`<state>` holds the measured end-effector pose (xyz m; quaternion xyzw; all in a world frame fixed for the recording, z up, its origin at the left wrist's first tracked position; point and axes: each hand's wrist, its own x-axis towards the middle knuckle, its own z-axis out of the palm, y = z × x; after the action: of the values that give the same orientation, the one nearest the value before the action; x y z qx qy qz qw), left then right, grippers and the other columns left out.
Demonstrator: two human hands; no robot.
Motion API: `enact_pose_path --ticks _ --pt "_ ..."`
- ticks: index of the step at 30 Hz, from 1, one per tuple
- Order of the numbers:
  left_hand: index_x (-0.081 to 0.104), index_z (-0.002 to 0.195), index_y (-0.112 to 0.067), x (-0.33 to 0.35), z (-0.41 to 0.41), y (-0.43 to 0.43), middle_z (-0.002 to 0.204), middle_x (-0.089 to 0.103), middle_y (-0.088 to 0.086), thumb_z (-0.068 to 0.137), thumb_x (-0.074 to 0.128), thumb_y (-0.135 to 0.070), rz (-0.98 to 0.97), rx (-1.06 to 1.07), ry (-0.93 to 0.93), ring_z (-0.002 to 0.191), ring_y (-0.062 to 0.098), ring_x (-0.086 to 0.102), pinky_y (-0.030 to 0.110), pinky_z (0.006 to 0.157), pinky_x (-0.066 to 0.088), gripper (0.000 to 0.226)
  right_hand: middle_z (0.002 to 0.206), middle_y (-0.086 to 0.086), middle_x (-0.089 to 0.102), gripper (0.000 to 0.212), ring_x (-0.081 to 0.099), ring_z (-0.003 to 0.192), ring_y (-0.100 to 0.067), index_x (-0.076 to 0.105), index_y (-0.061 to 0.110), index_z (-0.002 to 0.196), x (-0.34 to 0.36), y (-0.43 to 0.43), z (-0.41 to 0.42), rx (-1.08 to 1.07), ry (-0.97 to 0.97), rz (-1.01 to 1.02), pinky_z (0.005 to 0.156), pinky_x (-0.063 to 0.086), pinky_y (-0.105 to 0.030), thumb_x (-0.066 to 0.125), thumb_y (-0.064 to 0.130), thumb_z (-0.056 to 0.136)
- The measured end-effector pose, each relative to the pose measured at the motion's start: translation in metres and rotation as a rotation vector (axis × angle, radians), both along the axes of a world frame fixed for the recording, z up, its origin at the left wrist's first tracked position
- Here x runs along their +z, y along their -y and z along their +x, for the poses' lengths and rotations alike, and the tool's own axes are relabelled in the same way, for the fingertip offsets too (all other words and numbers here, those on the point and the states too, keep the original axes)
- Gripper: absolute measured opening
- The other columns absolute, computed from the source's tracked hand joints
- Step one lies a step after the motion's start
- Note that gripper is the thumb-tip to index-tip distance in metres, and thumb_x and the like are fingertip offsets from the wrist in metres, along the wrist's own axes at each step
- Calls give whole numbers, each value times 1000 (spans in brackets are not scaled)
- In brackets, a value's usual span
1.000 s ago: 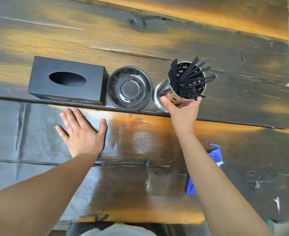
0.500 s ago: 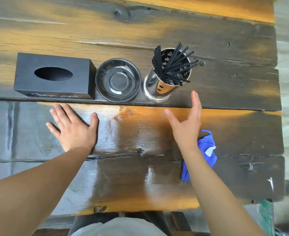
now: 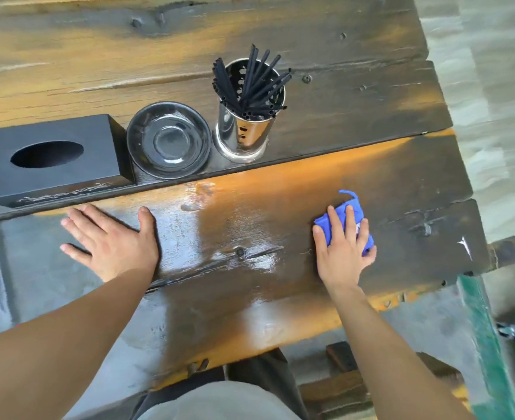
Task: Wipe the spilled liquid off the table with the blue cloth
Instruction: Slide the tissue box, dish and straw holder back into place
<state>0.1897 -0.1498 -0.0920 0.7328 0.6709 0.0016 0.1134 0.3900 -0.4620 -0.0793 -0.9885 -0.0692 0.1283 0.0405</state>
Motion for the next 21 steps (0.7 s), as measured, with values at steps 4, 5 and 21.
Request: enact_pose_path --ticks 4,5,21 --pt "11 162 -3 -1 -2 0 170 6 15 91 30 -73 -3 -9 18 158 30 0 61 124 0 101 169 12 27 47 23 156 -28 44 46 151 -2 0 -11 -72 41 49 107 29 -63 39 57 105" --pt "11 162 -4 -1 -3 0 170 6 15 91 30 -73 -7 -10 24 158 30 0 61 124 0 102 168 10 32 45 28 153 -29 48 42 150 -2 2 -15 -83 57 73 104 33 -60 43 52 106" --pt "58 115 -3 49 -53 21 131 54 23 87 52 -51 -170 -436 307 126 41 49 52 106 39 55 115 -5 70 21 59 109 -29 71 18 121 51 83 -166 -405 -264 666 99 45 -39 60 25 105"
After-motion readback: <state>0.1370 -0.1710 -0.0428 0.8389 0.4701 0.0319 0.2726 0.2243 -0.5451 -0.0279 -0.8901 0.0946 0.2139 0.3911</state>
